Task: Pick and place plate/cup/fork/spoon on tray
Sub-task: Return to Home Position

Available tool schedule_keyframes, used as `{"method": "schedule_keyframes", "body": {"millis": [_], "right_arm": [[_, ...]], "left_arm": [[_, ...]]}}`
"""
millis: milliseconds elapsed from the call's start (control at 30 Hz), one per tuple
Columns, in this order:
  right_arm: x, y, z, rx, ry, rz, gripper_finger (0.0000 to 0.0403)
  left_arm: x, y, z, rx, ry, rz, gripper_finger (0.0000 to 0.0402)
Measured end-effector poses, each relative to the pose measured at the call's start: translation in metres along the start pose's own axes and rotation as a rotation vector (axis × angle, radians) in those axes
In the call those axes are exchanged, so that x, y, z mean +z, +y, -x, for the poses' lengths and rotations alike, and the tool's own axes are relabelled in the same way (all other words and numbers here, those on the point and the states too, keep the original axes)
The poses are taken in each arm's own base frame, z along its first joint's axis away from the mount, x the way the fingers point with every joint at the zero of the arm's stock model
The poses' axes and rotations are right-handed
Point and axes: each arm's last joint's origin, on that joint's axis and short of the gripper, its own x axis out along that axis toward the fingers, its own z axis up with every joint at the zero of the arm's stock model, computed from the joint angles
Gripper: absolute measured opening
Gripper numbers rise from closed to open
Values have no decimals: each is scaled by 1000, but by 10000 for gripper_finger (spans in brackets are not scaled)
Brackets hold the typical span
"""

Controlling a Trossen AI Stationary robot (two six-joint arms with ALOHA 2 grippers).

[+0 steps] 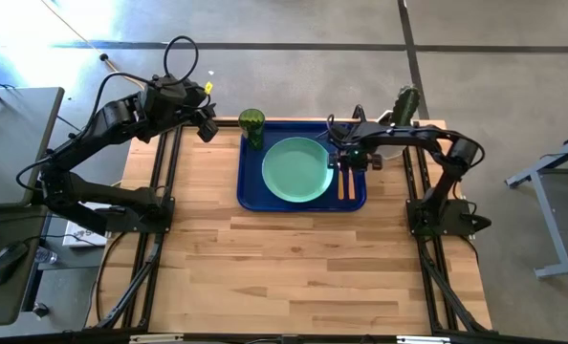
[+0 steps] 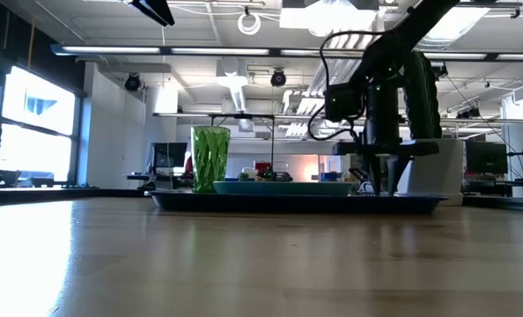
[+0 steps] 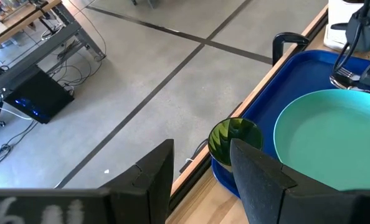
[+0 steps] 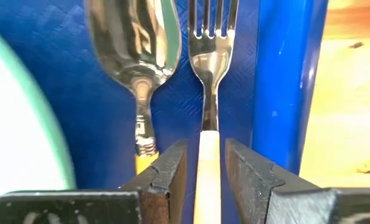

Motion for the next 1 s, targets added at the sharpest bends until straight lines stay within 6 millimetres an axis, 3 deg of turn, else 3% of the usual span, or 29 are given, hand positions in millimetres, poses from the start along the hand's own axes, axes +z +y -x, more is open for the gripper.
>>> {"method": "schedule_keyframes", "body": {"millis": [333,533,800,1000], "right_arm": [[-7,-2,29,126,5,-17,103],[-26,5,60,290,-66,50,103],[-54,31,95,576,-266,200,103],[-75,57,116,833,-397,368,103]], "left_arm": [[0,0,0,-2,0,0,147],[0,-3,1,-134,-13,19,147],[-8,-10,3,-350,31,39,147],[-38,-21,-8,-397,36,109,147]]}}
